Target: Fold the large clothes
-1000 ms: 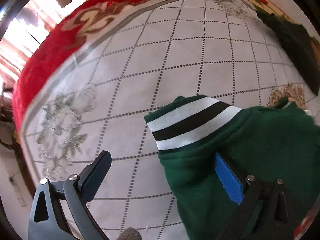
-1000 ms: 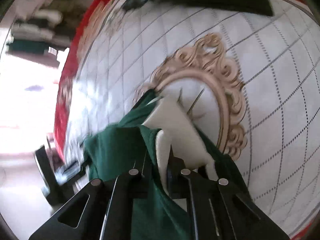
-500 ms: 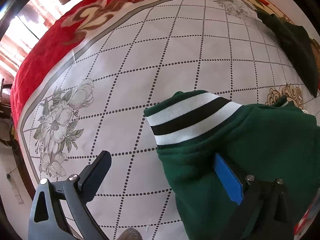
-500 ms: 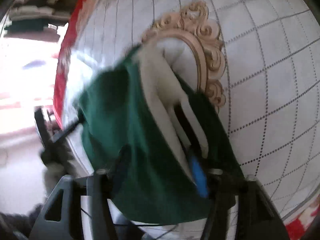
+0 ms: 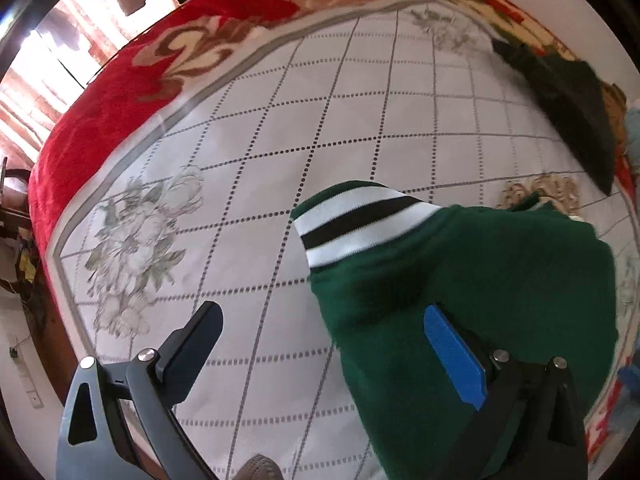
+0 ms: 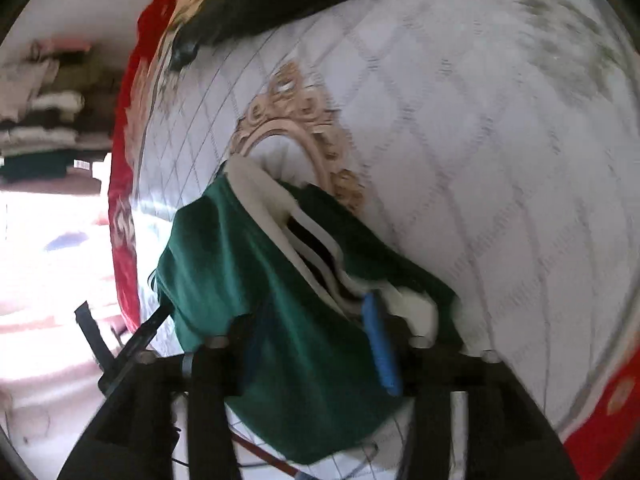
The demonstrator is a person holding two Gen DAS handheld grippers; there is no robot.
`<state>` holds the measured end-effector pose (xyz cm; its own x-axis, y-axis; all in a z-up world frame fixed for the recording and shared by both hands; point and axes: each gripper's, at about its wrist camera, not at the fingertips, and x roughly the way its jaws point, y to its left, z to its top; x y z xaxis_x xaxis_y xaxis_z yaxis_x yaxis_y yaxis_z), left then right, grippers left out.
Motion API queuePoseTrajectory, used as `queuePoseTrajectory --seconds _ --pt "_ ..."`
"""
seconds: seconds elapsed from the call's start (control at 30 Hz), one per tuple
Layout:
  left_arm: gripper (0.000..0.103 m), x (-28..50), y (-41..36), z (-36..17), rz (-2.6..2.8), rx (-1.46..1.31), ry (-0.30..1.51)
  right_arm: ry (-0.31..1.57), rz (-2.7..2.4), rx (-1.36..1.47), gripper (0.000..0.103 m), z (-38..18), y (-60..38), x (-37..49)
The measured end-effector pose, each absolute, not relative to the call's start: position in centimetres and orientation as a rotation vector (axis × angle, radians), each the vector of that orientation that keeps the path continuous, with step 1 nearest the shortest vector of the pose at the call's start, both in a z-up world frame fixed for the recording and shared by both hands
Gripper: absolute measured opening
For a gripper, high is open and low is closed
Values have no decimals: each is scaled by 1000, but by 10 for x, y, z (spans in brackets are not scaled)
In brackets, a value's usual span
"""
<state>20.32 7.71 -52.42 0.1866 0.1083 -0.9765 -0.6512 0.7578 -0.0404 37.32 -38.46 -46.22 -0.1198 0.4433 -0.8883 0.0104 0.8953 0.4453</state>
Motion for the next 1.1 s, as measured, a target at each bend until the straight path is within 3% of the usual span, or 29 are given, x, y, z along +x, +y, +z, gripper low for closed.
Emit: queuePoseTrajectory --seconds 0.23,0.5,0.57,0.7,0.9,1.1 --pt "103 162 78 -509 539 -597 1297 1646 314 719 84 -504 -453 257" --pt "103 151 84 -546 457 -611 1411 1669 368 1219 84 -608 -433 178" --pt "103 153 90 -556 419 -633 1432 1621 396 1197 60 -605 -418 194" --pt "103 164 101 -563 343 -671 1435 1584 324 1011 58 -586 -405 245" --pt "103 190 118 -572 251 -779 1424 1557 236 841 72 -560 -405 331" --pt "103 216 134 -541 221 -705 1365 1410 26 1049 84 -525 -429 233"
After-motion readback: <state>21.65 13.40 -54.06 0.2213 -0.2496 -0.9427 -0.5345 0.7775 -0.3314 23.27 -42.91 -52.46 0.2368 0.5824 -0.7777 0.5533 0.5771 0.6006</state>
